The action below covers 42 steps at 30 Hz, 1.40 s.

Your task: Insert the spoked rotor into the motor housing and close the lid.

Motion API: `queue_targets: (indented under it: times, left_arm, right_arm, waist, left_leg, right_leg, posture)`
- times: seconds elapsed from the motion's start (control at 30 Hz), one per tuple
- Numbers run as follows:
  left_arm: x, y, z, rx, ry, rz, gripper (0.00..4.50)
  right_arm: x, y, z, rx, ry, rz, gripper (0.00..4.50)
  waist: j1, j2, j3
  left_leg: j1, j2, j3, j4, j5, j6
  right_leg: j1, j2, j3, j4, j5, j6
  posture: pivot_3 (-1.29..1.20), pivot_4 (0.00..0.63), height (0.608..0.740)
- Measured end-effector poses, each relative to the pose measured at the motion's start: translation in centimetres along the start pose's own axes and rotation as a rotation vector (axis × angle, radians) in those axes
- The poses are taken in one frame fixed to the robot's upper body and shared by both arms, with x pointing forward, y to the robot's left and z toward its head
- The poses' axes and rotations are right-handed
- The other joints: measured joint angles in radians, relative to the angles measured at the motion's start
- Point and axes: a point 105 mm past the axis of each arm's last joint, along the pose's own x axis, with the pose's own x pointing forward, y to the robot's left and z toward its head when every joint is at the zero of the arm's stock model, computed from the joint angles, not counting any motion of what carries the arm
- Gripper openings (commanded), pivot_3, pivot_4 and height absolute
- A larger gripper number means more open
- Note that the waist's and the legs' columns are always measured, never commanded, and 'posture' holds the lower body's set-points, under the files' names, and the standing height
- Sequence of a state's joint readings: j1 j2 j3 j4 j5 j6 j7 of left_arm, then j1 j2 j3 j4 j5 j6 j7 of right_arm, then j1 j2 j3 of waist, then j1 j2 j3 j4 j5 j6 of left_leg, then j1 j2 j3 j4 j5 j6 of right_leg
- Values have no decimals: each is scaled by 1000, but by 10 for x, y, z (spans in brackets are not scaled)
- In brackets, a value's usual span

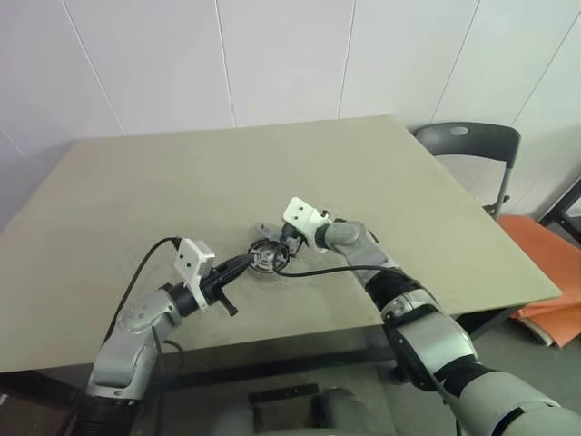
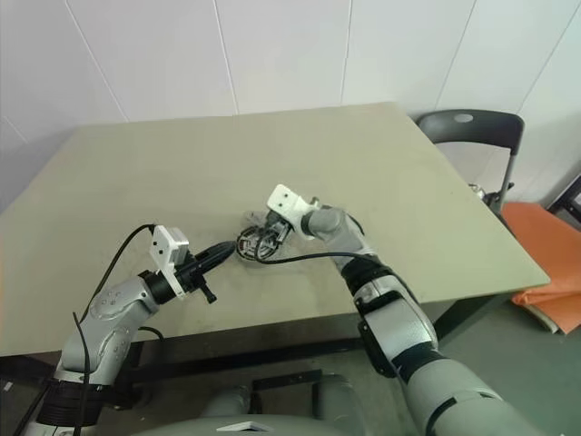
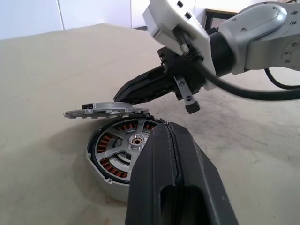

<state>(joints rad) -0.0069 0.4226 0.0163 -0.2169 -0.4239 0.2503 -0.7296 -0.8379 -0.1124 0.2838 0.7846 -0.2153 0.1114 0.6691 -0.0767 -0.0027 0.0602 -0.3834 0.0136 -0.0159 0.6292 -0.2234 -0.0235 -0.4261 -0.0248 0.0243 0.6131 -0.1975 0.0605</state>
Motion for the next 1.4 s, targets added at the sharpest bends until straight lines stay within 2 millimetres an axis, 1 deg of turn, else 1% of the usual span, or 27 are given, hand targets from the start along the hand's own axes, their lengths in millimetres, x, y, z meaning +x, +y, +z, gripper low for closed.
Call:
queue_targets:
  times: [0.07, 0.17, 0.27, 0.37, 0.47, 0.6, 0.7, 0.83, 0.93, 0.97, 1.13, 1.27, 1.33, 1.4]
  left_arm:
    - [0, 0, 0, 0, 0, 0, 0]
    - [0, 0, 0, 0, 1, -2, 0]
    - [0, 0, 0, -1, 1, -4, 0]
    - [0, 0, 0, 0, 1, -5, 0]
    - [0, 0, 0, 0, 1, -5, 0]
    - [0, 0, 0, 0, 0, -5, 0]
    - [0, 0, 0, -1, 0, -5, 0]
    - [0, 0, -1, -6, 1, -4, 0]
    - [0, 0, -2, -9, 3, -3, 0]
    - [0, 0, -2, -11, 1, -3, 0]
    - [1, -1, -4, -20, 2, -2, 0]
    - [1, -1, -4, -20, 1, -2, 0]
    - [1, -1, -4, -21, 1, -2, 0]
    - [1, -1, -5, -21, 1, -2, 0]
  right_arm:
    - [-1, 1, 2, 6, -4, 13, 38]
    - [-3, 3, 5, 60, -29, 44, 38]
    - [-1, 11, 13, 117, -62, 73, 38]
    - [6, 14, 18, 212, -81, 47, 38]
    - [8, 10, 18, 327, -75, 0, 38]
    - [8, 4, 17, 448, -57, -45, 848]
    - [8, 4, 15, 486, -31, -54, 1891]
    - [5, 3, 23, 524, -30, -71, 3229]
    - [3, 6, 27, 574, -36, -83, 4321]
    - [3, 7, 30, 605, -46, -81, 4454]
    - [1, 16, 39, 675, -70, -66, 4454]
    - [2, 19, 31, 695, -44, -118, 4454]
    - [2, 17, 25, 690, -19, -165, 4454]
    - [1, 14, 24, 669, -9, -204, 4454]
  waist:
    - [-1, 0, 0]
    - [-3, 0, 0]
    - [-7, 0, 0]
    - [-7, 0, 0]
    - [0, 0, 0]
    - [5, 0, 0]
    - [5, 0, 0]
    - [4, 0, 0]
    - [4, 0, 0]
    - [4, 0, 0]
    - [5, 0, 0]
    - [4, 0, 0]
    - [4, 0, 0]
    - [4, 0, 0]
  left_leg:
    - [1, 1, 0, 0, 0, 0]
    - [2, 1, 0, 0, 0, 0]
    - [2, 1, 0, 0, 0, 0]
    - [2, 1, 0, 0, 0, 0]
    - [1, 1, 0, 0, 0, 0]
    - [-2, 1, 0, 0, 0, 0]
    - [-3, 1, 0, 0, 0, 0]
    - [-3, 1, 0, 0, 0, 0]
    - [-3, 1, 0, 0, 0, 0]
    - [-3, 1, 0, 0, 0, 0]
    - [-4, 1, 0, 0, 0, 0]
    - [-4, 1, 0, 0, 0, -1]
    - [-4, 1, 0, 0, 0, -1]
    - [-5, 1, 0, 0, -1, -1]
  right_leg:
    - [0, 1, 0, 0, 0, 0]
    - [1, 1, 0, 0, 0, 0]
    - [1, 1, 0, 0, 0, 0]
    - [1, 1, 0, 0, 0, 0]
    - [1, 0, 0, 0, 0, 0]
    - [-1, -1, 0, -1, 0, 0]
    - [-2, -1, 0, -1, 0, 0]
    - [-2, 0, 0, -1, 0, 0]
    - [-2, 0, 0, -1, 0, 0]
    - [-2, -1, 0, -1, 0, 0]
    - [-2, -1, -1, -1, 0, 0]
    - [-3, -1, -1, -2, 0, 0]
    - [-3, -1, -1, -2, 0, 0]
    - [-3, -1, -1, -3, 0, 0]
  posture:
    - [0, 0, 740]
    - [0, 0, 740]
    - [0, 0, 740]
    - [0, 0, 740]
    - [0, 0, 740]
    - [0, 0, 740]
    - [0, 0, 740]
    - [0, 0, 740]
    - [0, 0, 740]
    - [0, 0, 740]
    - [0, 0, 740]
    - [0, 0, 740]
    - [0, 0, 740]
    - [0, 0, 740]
